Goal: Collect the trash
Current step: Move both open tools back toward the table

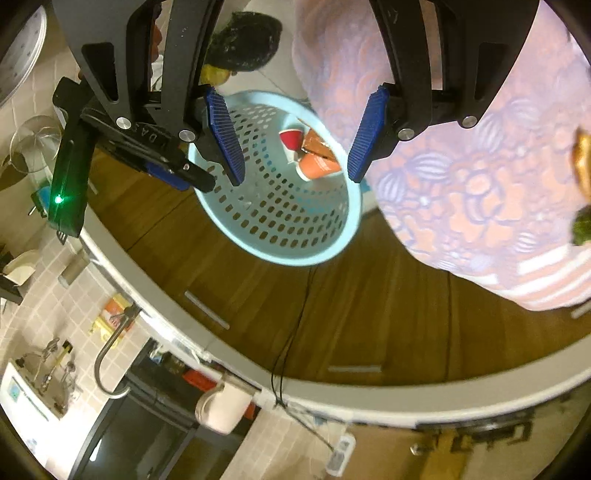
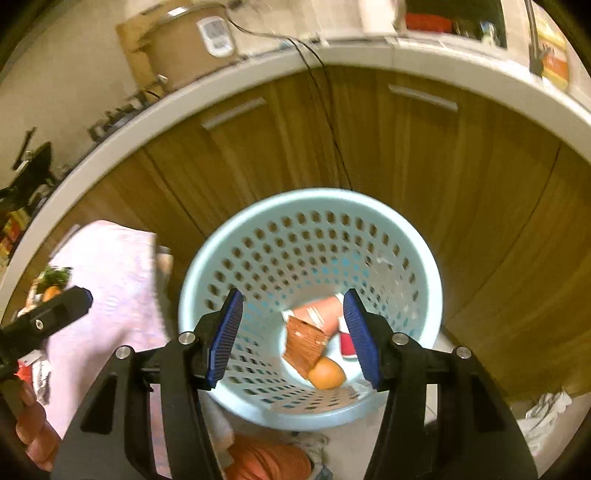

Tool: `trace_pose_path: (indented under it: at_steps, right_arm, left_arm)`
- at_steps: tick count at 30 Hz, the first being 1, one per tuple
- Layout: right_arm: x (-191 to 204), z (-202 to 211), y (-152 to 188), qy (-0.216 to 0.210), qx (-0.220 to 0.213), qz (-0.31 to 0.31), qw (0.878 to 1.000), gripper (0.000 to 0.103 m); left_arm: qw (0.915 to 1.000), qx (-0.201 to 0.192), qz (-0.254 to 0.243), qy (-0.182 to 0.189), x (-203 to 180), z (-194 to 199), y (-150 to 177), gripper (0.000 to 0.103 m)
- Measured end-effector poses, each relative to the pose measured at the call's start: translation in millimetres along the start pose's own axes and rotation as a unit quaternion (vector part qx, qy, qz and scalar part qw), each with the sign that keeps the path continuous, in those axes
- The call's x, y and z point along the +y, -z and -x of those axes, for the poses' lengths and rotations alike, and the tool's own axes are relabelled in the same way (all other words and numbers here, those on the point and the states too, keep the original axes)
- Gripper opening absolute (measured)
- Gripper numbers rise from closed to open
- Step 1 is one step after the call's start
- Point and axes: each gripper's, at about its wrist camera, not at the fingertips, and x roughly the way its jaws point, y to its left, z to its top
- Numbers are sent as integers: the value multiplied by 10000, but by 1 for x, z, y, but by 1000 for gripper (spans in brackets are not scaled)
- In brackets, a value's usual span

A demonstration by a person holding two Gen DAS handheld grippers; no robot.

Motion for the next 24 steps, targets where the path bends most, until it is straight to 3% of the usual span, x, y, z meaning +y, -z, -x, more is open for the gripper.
trace_pose_path:
  at_steps: [5,11,18,24]
  right_arm:
    - [48,36,4,-324,-405,397,9979,53]
    - [117,54,21,-913,-501,913,9904,53]
    - [203,58,54,-1333,-314,1688,9761,53]
    - [261,51,87,-1662,-118,2170,9618,53]
  left_arm:
    - [9984,-441,-76,-344,5,57,13,56]
    - [9909,-1057,229,-806,34,137,34,59]
    - [9689,-1643,797,-1672,91,225,73,70]
    - [9495,-1668,1419,-2245,156,263,106,75]
